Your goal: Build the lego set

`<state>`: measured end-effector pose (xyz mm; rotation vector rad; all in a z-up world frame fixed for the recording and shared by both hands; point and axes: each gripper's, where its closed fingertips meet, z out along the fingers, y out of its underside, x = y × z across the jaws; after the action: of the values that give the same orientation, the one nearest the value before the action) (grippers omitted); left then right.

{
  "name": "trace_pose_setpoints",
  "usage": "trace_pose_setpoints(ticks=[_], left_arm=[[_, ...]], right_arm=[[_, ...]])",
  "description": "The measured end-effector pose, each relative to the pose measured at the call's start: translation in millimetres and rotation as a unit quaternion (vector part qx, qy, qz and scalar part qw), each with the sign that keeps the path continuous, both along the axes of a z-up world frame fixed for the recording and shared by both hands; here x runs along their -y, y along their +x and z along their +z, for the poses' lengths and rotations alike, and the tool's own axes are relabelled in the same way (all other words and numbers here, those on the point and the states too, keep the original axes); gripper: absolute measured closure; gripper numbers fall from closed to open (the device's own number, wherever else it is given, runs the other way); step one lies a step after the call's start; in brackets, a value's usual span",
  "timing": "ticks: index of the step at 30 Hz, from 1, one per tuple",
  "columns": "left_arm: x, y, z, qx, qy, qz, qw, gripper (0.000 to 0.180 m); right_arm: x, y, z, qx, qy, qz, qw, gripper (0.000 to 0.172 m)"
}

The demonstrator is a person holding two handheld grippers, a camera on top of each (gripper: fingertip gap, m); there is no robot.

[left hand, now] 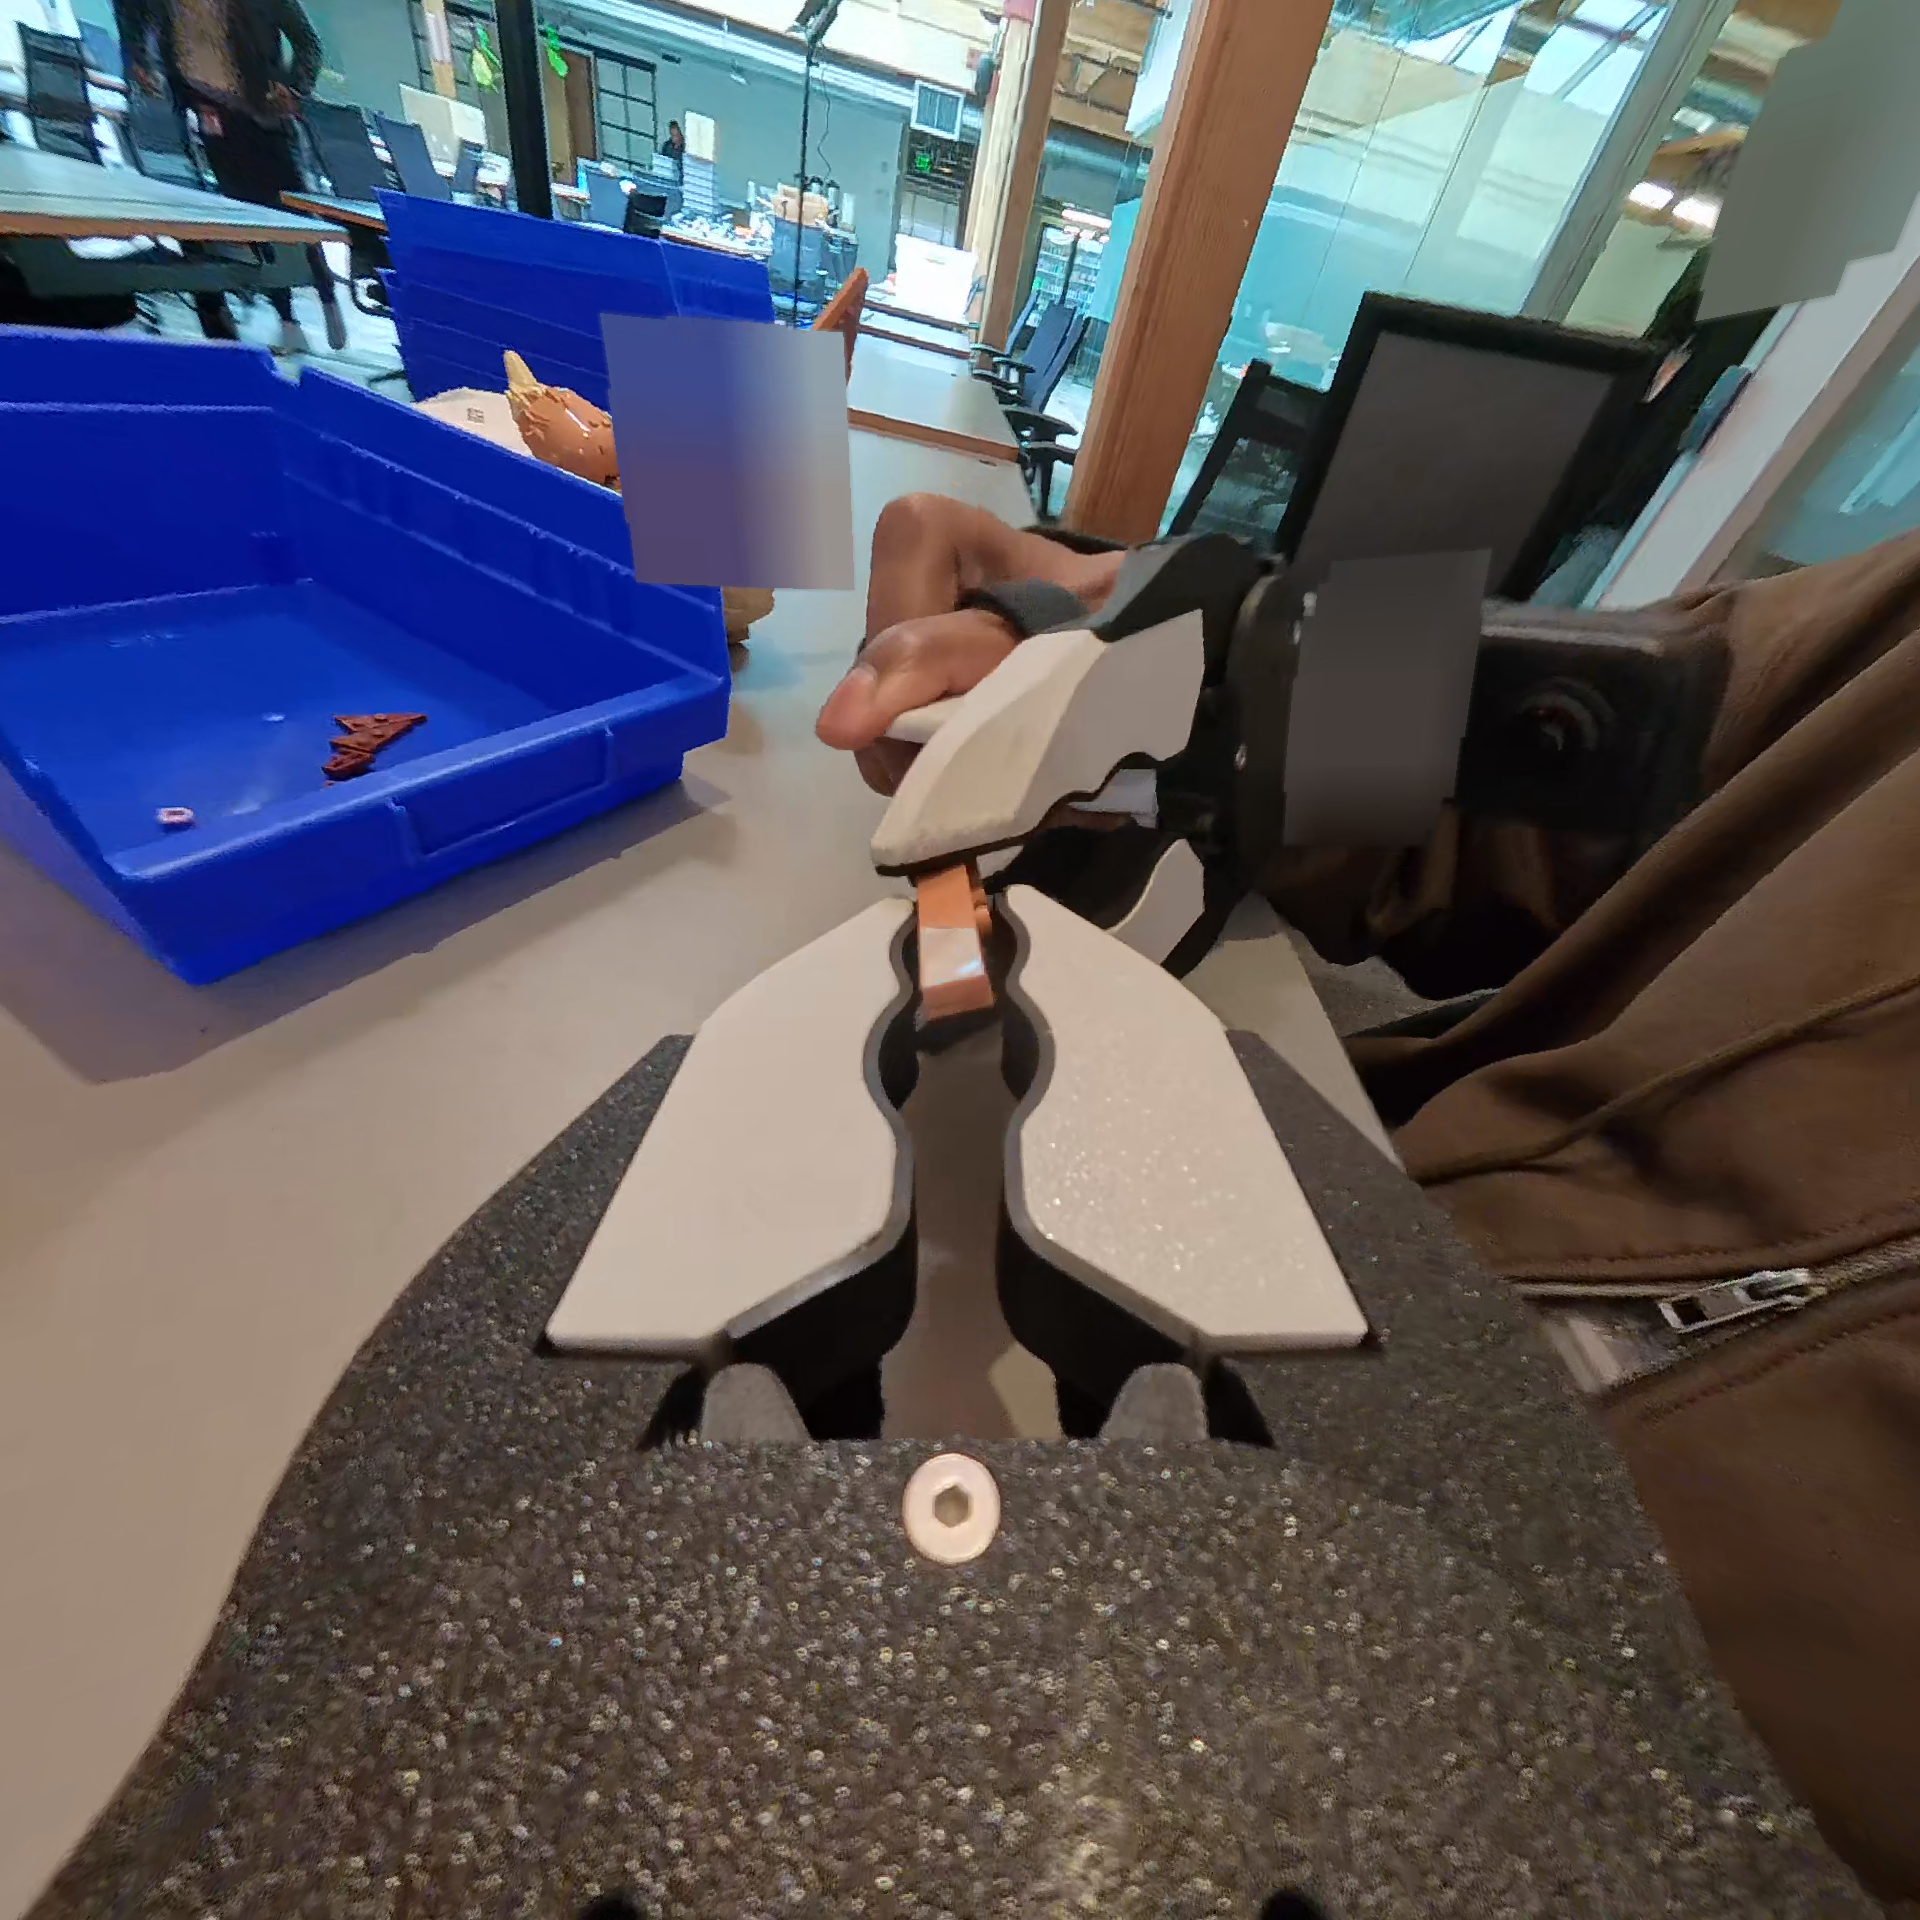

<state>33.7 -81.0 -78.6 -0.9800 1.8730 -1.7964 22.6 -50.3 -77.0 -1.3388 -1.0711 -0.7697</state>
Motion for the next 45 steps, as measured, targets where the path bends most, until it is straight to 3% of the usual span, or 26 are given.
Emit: trace_pose_setpoints(ticks=[2, 5, 8, 13, 29, 45], left_arm=[[-3, 2, -3, 0.016, 0.045, 0.019, 0.999, 0.165], [-13, 1, 0, 0.072, 0.146, 0.057, 0.985, 0.137], [-19, -2, 3, 0.124, 0.208, 0.073, 0.967, 0.139], [-15, -6, 0, 0.151, 0.243, 0.058, 0.957, 0.151], [-9, -15, -4, 0.215, 0.328, 0.032, 0.919, 0.151], [-10, -15, -10, 0.204, 0.351, 0.026, 0.913, 0.151]], right_arm=[[-1, 1, -4, -0.045, -0.039, 0.004, 0.998, 0.14], [-1, 5, -5, -0.102, -0.077, 0.011, 0.992, 0.14], [1, 4, -6, -0.137, -0.099, 0.027, 0.985, 0.14], [3, -2, -10, -0.139, -0.115, 0.043, 0.983, 0.14], [6, -10, -16, -0.15, -0.14, 0.07, 0.976, 0.139], [8, -13, -16, -0.151, -0.146, 0.077, 0.975, 0.139]])
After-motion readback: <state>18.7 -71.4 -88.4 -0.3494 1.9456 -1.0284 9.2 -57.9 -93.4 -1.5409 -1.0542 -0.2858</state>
